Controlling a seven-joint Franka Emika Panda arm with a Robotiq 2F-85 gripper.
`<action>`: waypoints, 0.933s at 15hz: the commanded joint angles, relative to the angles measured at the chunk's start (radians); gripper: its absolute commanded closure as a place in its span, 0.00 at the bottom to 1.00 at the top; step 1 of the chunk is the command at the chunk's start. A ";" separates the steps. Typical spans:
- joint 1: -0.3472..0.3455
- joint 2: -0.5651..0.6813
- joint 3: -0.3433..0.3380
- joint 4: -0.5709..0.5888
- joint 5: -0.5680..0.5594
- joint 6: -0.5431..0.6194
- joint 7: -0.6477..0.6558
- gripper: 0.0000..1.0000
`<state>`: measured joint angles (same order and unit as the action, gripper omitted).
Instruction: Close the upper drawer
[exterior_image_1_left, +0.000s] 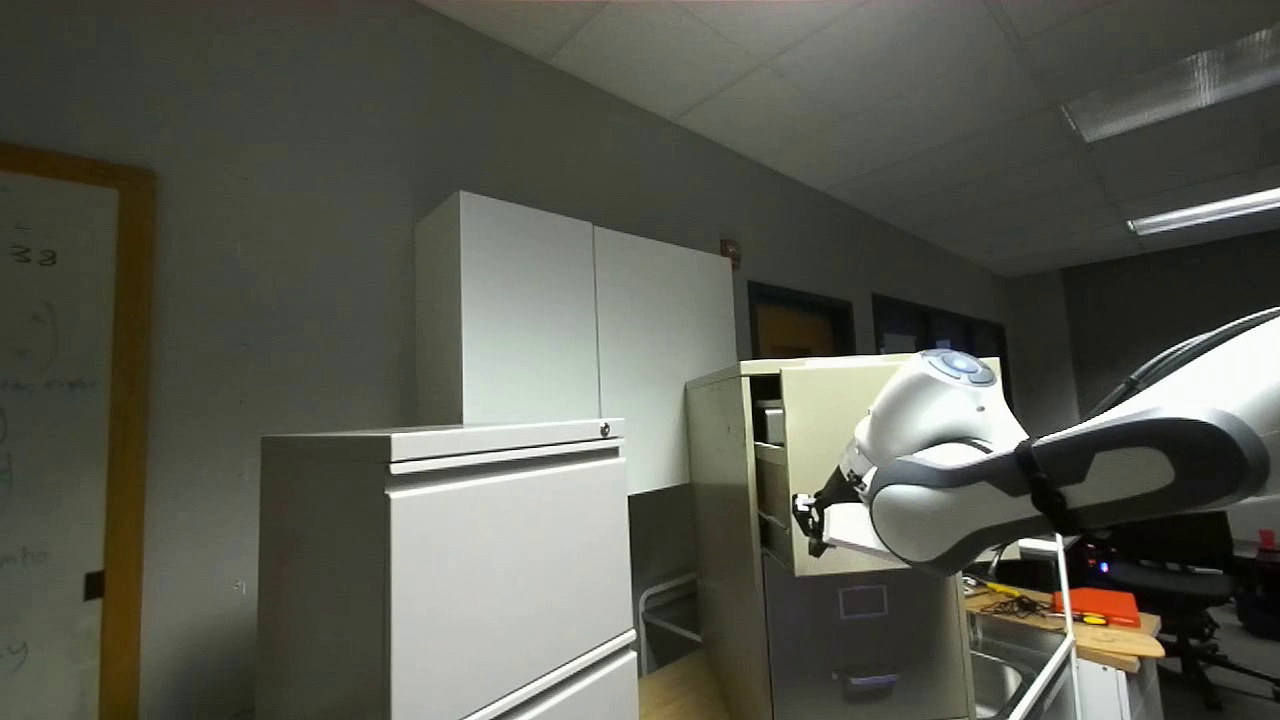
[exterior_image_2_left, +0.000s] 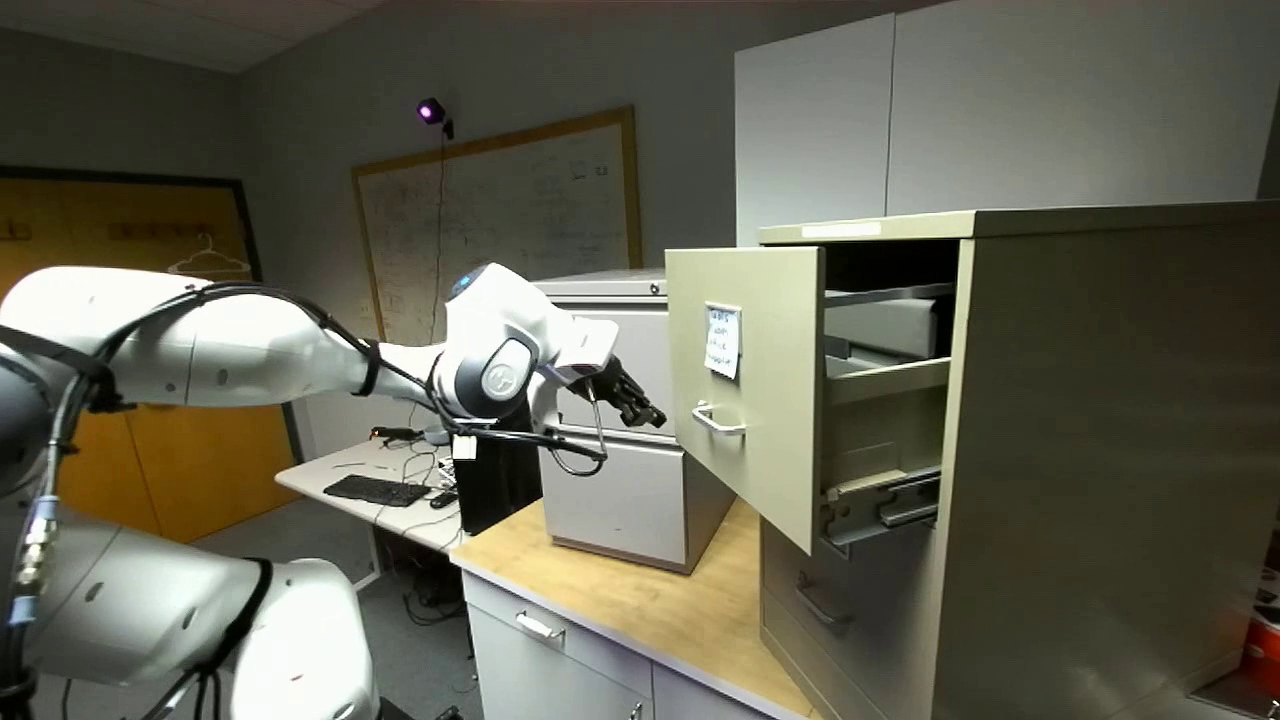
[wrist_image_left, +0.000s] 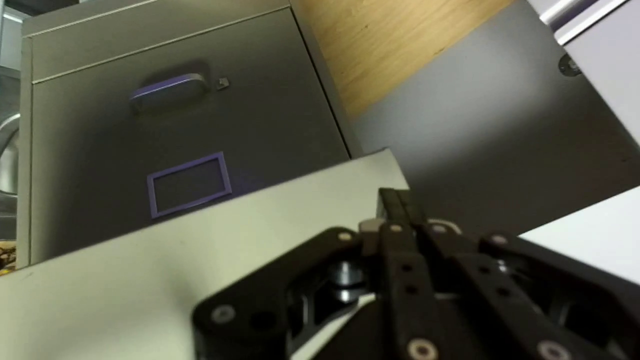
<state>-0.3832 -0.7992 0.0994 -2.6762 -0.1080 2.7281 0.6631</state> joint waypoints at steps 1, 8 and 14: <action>0.009 -0.074 -0.004 -0.011 0.040 -0.013 -0.046 1.00; -0.222 0.007 0.132 0.028 0.025 0.245 0.045 1.00; -0.503 0.081 0.424 0.071 0.032 0.366 0.121 1.00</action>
<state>-0.7374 -0.8203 0.3732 -2.6839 -0.0856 3.0304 0.7405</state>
